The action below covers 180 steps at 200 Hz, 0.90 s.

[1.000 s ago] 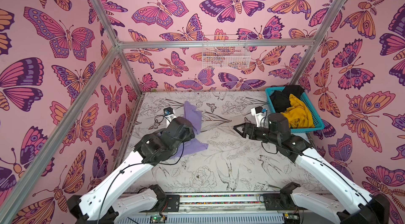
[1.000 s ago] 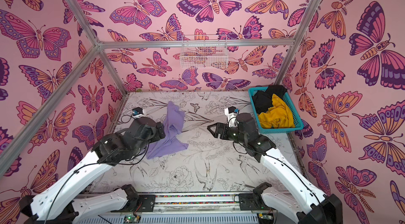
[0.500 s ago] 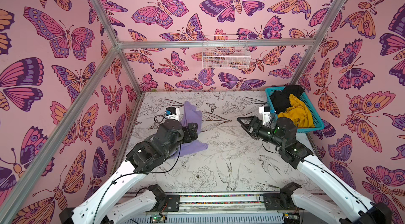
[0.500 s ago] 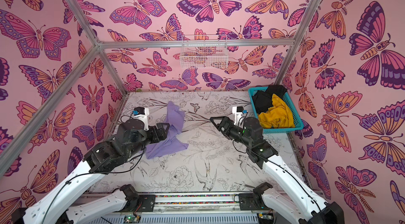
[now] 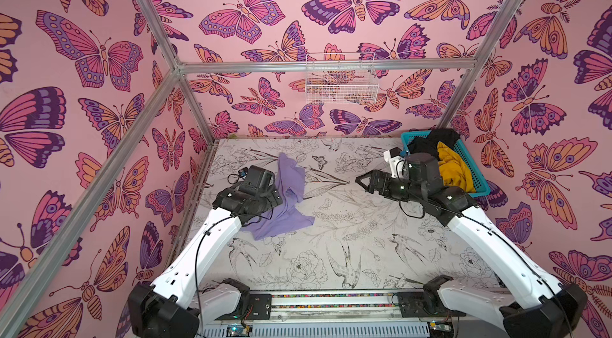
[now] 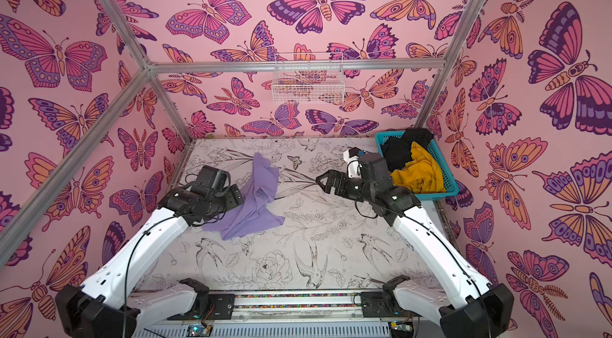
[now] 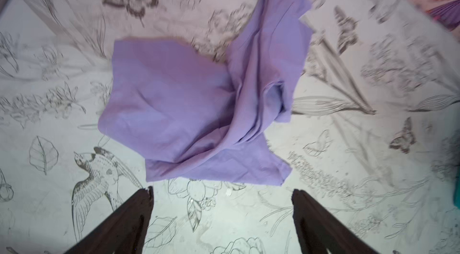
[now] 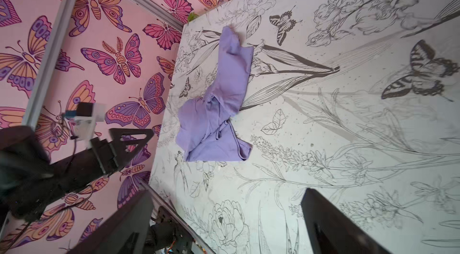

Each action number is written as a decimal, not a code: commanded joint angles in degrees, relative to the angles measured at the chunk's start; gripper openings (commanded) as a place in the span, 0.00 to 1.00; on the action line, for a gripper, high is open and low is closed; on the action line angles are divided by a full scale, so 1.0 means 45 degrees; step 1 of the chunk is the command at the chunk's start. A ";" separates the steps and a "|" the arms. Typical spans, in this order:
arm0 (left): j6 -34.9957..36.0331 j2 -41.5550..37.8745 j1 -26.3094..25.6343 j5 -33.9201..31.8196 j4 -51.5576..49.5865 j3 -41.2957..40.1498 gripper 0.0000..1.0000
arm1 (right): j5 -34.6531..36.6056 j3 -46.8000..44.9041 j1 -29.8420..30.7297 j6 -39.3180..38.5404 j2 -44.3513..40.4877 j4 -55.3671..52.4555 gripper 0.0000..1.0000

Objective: Fold and stack t-shirts
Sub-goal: Flatten out the T-shirt at the center of the board.

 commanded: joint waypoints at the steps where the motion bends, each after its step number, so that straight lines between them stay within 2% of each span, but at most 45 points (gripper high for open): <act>1: -0.0003 0.0489 0.0316 0.1991 0.0922 -0.0069 0.93 | 0.0665 0.0390 0.0093 -0.1325 -0.0754 -0.1285 0.99; 16: -0.0006 0.1359 0.0618 0.2925 0.1423 -0.0118 0.93 | 0.0852 0.0437 0.0085 -0.1485 -0.1201 -0.1470 0.99; 30: 0.0263 0.2301 0.0716 0.3963 0.1621 0.0005 0.89 | 0.0980 0.0467 0.0087 -0.1599 -0.1505 -0.1616 0.99; 41: 0.0355 0.2920 0.0694 0.4208 0.1690 0.0092 0.82 | 0.1035 0.0407 0.0085 -0.1666 -0.1668 -0.1676 0.99; 58: 0.0443 0.3654 0.0704 0.3789 0.1741 0.0146 0.75 | 0.1227 0.0274 0.0085 -0.1694 -0.1775 -0.1726 0.99; 94: 0.1184 0.4556 0.0690 0.2111 0.0957 0.0566 0.71 | 0.1546 0.0202 0.0097 -0.1757 -0.1951 -0.1980 0.99; 107: 0.1430 0.4796 0.0697 0.1771 0.0828 0.0691 0.61 | 0.1684 0.0211 0.0085 -0.1801 -0.2068 -0.1990 0.99; 119: 0.1594 0.4989 0.0687 0.1624 0.0747 0.0840 0.42 | 0.1772 0.0166 0.0085 -0.1786 -0.2141 -0.1954 0.99; 127: 0.1652 0.5105 0.0696 0.1551 0.0717 0.0939 0.35 | 0.1782 0.0155 0.0086 -0.1740 -0.2154 -0.1941 0.99; 162: 0.1991 0.5502 0.0697 0.0961 0.0396 0.1284 0.27 | 0.1843 0.0122 0.0085 -0.1714 -0.2186 -0.2014 0.99; 173: 0.2133 0.5529 0.0692 0.0877 0.0359 0.1304 0.13 | 0.1949 0.0112 0.0086 -0.1733 -0.2227 -0.2047 0.99; 178: 0.2169 0.5541 0.0689 0.0858 0.0348 0.1285 0.01 | 0.1979 0.0112 0.0085 -0.1745 -0.2256 -0.2066 0.99; 180: 0.2168 0.5554 0.0695 0.0854 0.0345 0.1285 0.00 | 0.1989 0.0110 0.0085 -0.1758 -0.2259 -0.2053 0.99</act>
